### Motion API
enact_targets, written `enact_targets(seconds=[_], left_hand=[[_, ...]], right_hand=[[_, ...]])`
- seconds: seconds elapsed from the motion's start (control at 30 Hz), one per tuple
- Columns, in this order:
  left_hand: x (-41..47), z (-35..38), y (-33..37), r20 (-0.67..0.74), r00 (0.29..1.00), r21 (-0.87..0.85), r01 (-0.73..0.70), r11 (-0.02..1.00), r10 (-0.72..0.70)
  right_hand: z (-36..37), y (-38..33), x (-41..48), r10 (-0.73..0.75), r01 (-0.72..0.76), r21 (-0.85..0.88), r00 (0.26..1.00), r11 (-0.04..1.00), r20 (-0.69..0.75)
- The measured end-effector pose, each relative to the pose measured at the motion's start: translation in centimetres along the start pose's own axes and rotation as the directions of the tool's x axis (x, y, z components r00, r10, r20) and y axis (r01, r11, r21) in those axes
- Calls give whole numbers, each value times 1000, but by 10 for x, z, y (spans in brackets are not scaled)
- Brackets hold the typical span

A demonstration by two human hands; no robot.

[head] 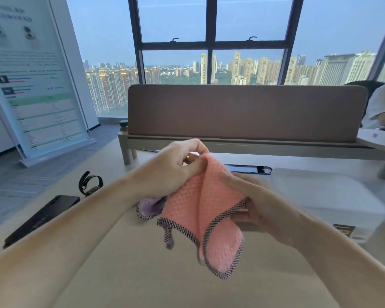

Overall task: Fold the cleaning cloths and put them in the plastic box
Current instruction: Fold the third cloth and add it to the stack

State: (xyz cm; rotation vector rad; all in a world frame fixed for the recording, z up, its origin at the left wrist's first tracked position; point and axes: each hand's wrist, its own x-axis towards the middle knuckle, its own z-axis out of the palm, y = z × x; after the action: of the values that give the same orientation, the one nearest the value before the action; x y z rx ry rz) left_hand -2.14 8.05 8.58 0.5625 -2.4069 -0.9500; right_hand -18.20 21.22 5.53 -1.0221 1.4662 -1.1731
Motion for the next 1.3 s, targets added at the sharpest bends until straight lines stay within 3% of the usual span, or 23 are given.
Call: enact_targets(seconds=[0.13,0.2,0.3,0.33,0.4,0.47,0.53,0.6,0.67,0.77,0.87,1.0,1.13,1.2,1.3], left_hand=[[-9,13,-9,184,979,-20,87,996,-82],[-15,12,-14,354,915,-11,208,978,-191],[-26,14,-29,532,770,235,267,935,-353],[-28,16,-34,529,749,345,240,907,-399],[-27,14,-37,452,791,480,173,860,-412],[-21,3,-28,379,871,363,171,916,-313],[-12,-15,-9,340,920,74,179,981,-193],[-2,-27,10,340,937,-193,157,969,-84],[6,-24,24,354,935,-298,129,946,-17],[13,1,34,401,916,-171,74,982,1],[16,28,32,368,930,-31,16,999,-3],[4,31,10,321,942,25,99,995,-102],[-23,19,-18,442,867,220,141,965,-228],[-36,16,-23,422,881,159,163,974,-216],[-55,4,-29,265,947,-142,223,964,-180]], right_hand=[[-9,4,-12,-14,13,8,1000,1000,18],[-15,6,-14,-66,64,-48,997,997,-31],[-25,7,-23,-224,214,-117,971,970,-85],[-29,10,-27,-271,258,-155,960,954,-74],[-37,18,-38,-298,291,-199,955,936,-2],[-42,29,-49,-221,237,-133,967,962,126],[-42,37,-61,-135,160,-61,945,985,298],[-40,37,-68,-82,125,-64,886,990,455],[-36,37,-69,-48,118,-97,843,988,535],[-31,37,-57,-58,46,39,907,998,417],[-29,34,-42,-118,64,222,963,973,241],[-40,39,-33,-151,153,39,988,987,-43],[-51,40,-40,-246,246,-15,961,969,-123],[-57,37,-47,-286,291,22,950,957,-126],[-67,32,-56,-328,338,48,933,940,-148]])
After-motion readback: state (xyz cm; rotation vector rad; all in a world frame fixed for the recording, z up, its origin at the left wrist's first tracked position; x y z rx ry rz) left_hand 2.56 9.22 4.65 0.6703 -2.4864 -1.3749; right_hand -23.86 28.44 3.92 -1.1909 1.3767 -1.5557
